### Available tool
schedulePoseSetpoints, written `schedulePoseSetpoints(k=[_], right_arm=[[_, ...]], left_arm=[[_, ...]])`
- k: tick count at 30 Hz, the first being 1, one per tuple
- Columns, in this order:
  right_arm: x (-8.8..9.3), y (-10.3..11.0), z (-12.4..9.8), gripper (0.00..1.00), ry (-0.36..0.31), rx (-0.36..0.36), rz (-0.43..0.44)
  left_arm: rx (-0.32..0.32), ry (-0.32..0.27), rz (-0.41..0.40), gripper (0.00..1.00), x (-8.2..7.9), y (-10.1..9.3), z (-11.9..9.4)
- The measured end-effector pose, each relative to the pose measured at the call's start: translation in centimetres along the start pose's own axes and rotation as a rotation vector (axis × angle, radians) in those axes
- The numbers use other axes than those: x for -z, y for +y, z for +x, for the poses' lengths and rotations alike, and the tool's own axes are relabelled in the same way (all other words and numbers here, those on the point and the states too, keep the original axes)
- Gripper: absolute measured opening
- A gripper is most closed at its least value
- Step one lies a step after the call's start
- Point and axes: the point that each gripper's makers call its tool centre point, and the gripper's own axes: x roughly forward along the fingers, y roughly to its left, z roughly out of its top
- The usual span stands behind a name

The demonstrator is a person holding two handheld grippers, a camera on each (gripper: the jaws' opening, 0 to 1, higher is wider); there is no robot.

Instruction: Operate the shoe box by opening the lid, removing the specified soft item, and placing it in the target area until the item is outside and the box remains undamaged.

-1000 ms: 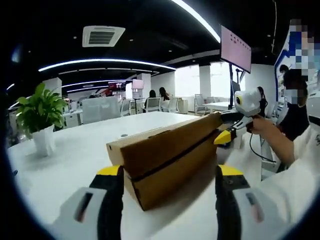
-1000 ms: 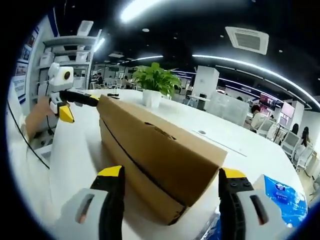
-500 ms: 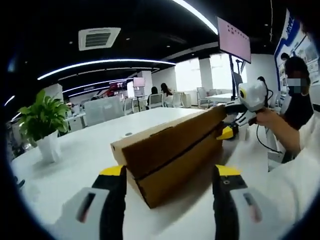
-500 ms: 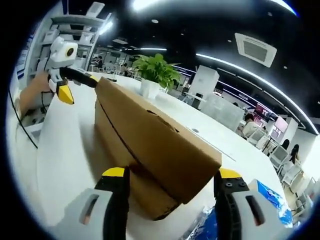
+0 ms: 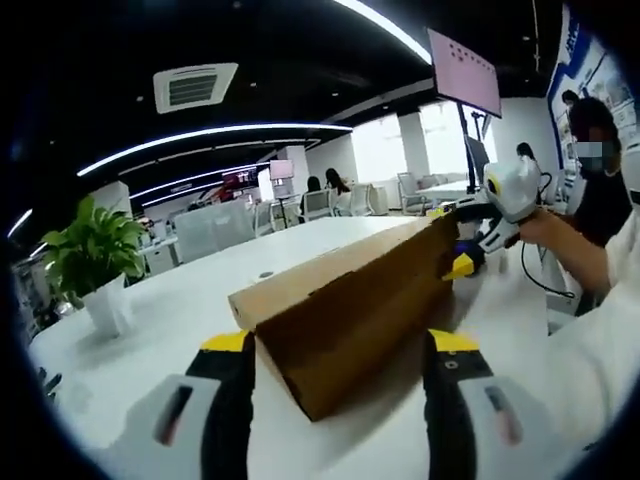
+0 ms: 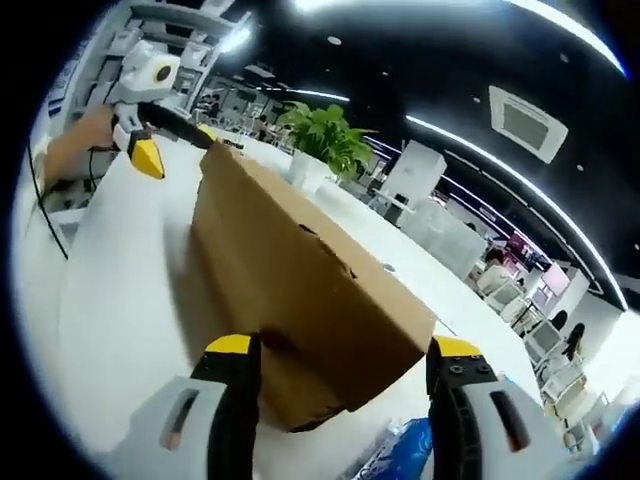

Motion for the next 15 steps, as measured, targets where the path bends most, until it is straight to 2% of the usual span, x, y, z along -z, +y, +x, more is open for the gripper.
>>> schedulePoseSetpoints(k=[2,3,5,8,10,11,13,14,15], right_arm=[[-0.3,0.2,0.1,0.68,-0.010,0.005,-0.021],[-1.0,0.4,0.0,0.67,-0.040,-0.006,-0.052],[-1.9,0.8,-0.2,0.66,-0.073,-0.017,-0.060],[-2.9,0.9,-0.3,0.65,-0.104,0.009,-0.159],[-3.0,1.0,-0.2,0.64,-0.106,0.023,-0.240],[-2.9,1.3,-0.3,0.62,-0.099,0.026,-0.292],[-3.4,2.1,-0.5,0.58,-0.134,0.022,-0.400],[-3.4,2.4,-0.5,0.58,-0.136,0.017,-0.429],[-3.4,2.5,-0.4,0.61,-0.132,0.018,-0.445]], left_arm=[[-0.011,0.000,0.007,0.70,0.2,0.3,0.1],[-0.016,0.001,0.006,0.70,0.2,0.4,0.1],[-0.029,-0.012,0.010,0.70,0.1,0.7,0.1],[-0.045,-0.027,0.041,0.70,-0.2,1.0,0.0],[-0.057,-0.045,0.084,0.70,-0.4,1.2,0.0],[-0.080,-0.039,0.131,0.70,-0.3,1.6,0.0],[-0.115,-0.032,0.257,0.69,-0.3,2.0,-0.1],[-0.102,-0.040,0.280,0.66,-0.3,1.8,-0.1],[-0.093,-0.038,0.258,0.64,-0.1,1.6,-0.1]])
